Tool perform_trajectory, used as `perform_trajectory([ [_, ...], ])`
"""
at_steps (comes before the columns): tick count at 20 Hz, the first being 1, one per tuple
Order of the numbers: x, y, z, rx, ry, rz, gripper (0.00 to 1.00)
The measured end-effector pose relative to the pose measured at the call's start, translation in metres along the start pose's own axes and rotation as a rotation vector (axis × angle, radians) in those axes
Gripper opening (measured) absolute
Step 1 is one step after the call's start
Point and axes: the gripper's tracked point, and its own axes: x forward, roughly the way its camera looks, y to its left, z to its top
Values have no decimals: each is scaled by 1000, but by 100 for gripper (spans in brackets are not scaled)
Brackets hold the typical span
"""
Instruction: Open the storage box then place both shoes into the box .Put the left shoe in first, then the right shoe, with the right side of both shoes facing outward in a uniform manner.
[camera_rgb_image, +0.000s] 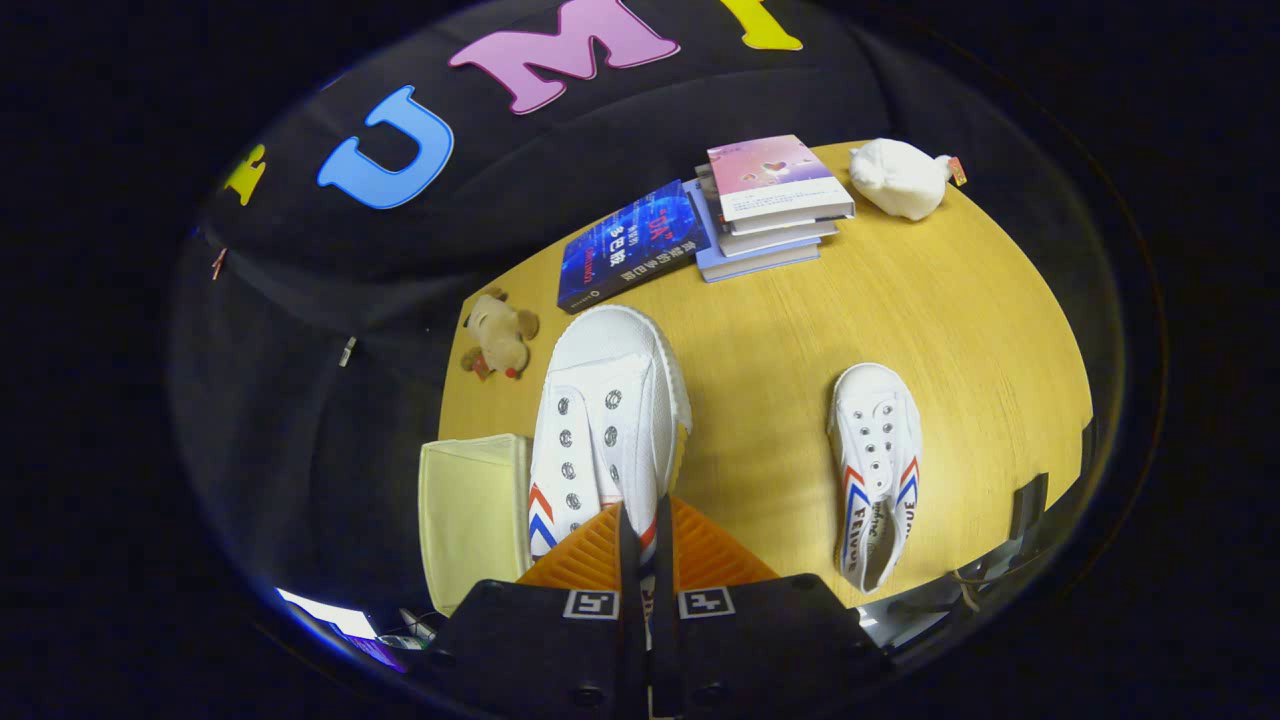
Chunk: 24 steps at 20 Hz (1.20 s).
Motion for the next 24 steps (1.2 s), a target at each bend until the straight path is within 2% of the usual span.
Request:
perform_trajectory([
  [4, -3, 58, -21, 3, 28, 48, 7],
  [9, 20, 116, -64, -14, 99, 105, 7],
  [16, 61, 155, -117, -9, 213, 74, 7],
  [24, 100, 159, -133, 1, 240, 0, 7],
])
